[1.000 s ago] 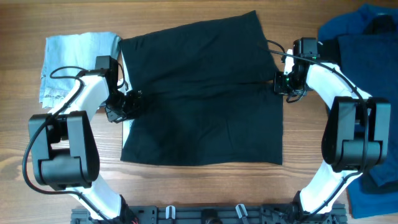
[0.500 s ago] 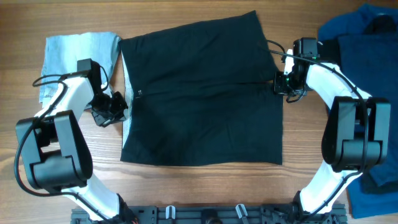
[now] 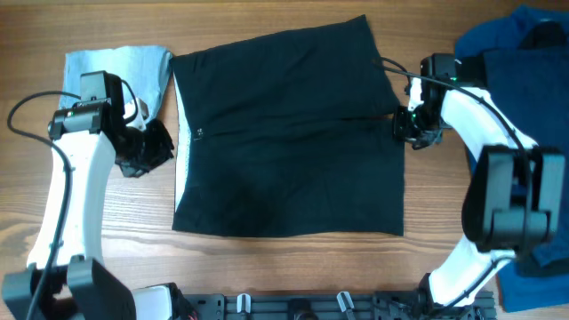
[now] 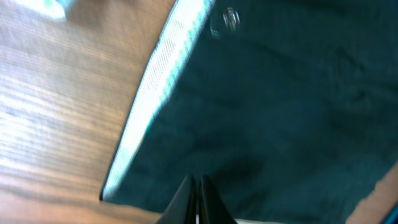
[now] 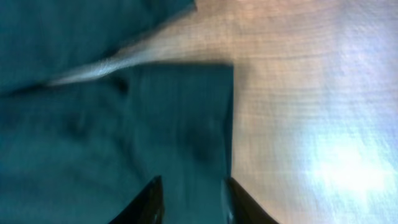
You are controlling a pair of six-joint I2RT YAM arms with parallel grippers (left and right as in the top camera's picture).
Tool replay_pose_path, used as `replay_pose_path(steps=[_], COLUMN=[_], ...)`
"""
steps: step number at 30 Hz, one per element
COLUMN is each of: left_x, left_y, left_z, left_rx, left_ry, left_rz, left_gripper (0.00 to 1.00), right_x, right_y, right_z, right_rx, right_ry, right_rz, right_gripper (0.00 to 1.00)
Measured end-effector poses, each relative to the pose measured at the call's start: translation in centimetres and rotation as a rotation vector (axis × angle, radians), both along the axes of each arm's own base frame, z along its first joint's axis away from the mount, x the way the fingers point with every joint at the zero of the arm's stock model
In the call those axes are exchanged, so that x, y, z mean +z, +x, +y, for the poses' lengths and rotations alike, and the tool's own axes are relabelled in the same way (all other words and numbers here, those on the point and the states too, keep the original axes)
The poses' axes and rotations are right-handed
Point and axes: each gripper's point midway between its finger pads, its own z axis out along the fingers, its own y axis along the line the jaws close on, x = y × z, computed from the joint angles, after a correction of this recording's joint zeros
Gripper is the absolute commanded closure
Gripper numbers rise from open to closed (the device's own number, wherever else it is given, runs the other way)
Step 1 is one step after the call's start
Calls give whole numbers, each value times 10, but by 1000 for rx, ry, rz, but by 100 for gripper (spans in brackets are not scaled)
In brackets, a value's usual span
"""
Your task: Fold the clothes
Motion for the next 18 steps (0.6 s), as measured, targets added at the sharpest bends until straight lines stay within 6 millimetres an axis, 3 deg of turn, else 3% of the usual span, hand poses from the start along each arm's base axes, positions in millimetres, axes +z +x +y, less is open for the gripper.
replay_pose_path(steps=[3,6,9,13,18], left_x=[-6,-22,-44,-72,-91], left_y=[-18,-31,-46,-69,-73], left_z=[-9,-11,-14,-19,-20], left_rx=[-18,-13,-4,13,24], left_ry=[-18,-30,-38,-60,-66], left_rz=[76,130,181,252,241], left_gripper=[96,96,96,96,96], right_x=[37,55,48,20,-2], right_y=[-34,-61,-79,-104,-135], right_z=[4,15,24,36,41], right_rx=[-46,-82,-102,-125,-156], right_ry=[22,84,133,200,223], right_rz=[65,135,185,256,343], right_gripper=[67,71,76,80,85])
